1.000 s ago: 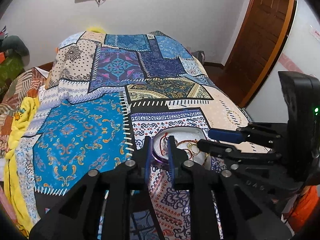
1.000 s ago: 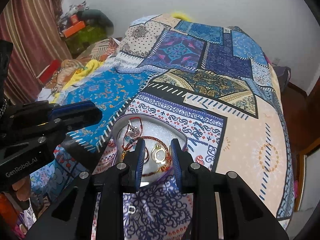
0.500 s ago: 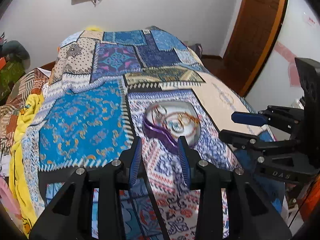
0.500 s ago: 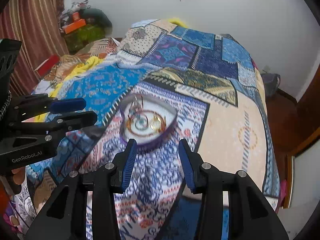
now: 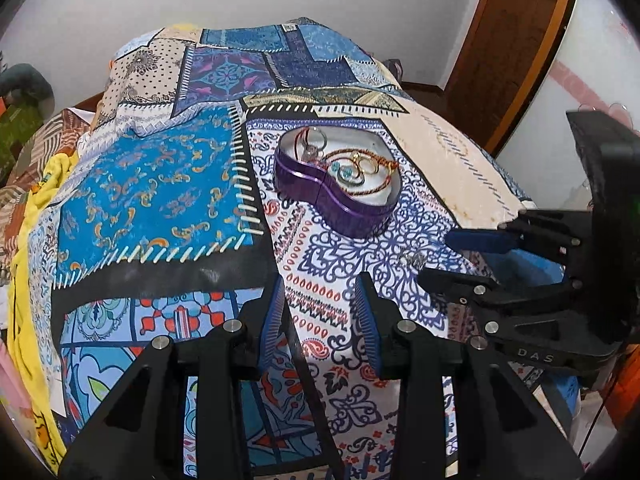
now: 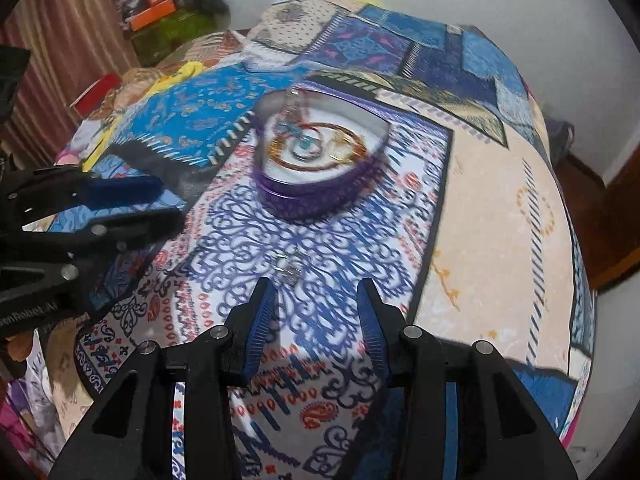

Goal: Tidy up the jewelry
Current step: 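Withdraw both tools from the tin toward the small silver ring on the quilt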

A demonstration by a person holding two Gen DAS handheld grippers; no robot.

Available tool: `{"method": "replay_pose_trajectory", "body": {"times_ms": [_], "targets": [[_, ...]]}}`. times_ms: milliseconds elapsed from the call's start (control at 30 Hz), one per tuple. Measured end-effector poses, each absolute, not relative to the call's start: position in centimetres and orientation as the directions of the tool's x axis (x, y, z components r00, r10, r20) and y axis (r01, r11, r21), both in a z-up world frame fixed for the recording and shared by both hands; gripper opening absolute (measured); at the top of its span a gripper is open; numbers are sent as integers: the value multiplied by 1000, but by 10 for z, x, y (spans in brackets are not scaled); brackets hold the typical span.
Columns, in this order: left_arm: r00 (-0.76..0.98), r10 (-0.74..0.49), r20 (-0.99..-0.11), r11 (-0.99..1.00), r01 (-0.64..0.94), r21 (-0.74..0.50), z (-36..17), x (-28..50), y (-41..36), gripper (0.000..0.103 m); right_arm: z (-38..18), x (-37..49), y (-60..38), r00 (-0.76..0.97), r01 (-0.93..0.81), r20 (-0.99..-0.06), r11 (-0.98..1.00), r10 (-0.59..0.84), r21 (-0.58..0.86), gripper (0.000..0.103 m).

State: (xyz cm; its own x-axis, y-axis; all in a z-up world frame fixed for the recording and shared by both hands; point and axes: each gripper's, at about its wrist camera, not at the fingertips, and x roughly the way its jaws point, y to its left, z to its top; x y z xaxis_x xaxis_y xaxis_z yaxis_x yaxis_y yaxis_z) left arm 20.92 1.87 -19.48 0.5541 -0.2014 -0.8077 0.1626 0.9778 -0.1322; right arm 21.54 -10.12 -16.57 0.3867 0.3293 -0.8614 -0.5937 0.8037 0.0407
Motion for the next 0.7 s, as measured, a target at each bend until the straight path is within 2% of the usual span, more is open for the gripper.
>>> {"method": "replay_pose_trajectory", "body": {"times_ms": [133, 200, 267, 367, 467, 700], "targets": [[562, -207, -801, 976, 178, -128, -196, 208, 17, 36, -167, 217, -94, 374, -623, -862, 782, 343, 40, 39], [570, -217, -793, 974, 183, -134, -195, 207, 15, 36, -170, 217, -94, 372, -625, -861, 780, 346, 44, 34], [572, -223, -789, 972, 192, -136, -196, 208, 13, 29, -171, 218, -96, 369, -622, -859, 781, 355, 55, 23], [556, -239, -796, 968, 203, -149, -200, 212, 9, 23, -172, 220, -99, 355, -612, -856, 786, 375, 90, 12], [545, -251, -800, 964, 219, -154, -202, 213, 3, 19, -172, 219, -102, 352, -607, -850, 787, 392, 112, 11], [518, -289, -805, 947, 279, -161, -203, 216, -18, 19, -162, 217, -115, 390, -566, -828, 814, 403, 130, 11]]}}
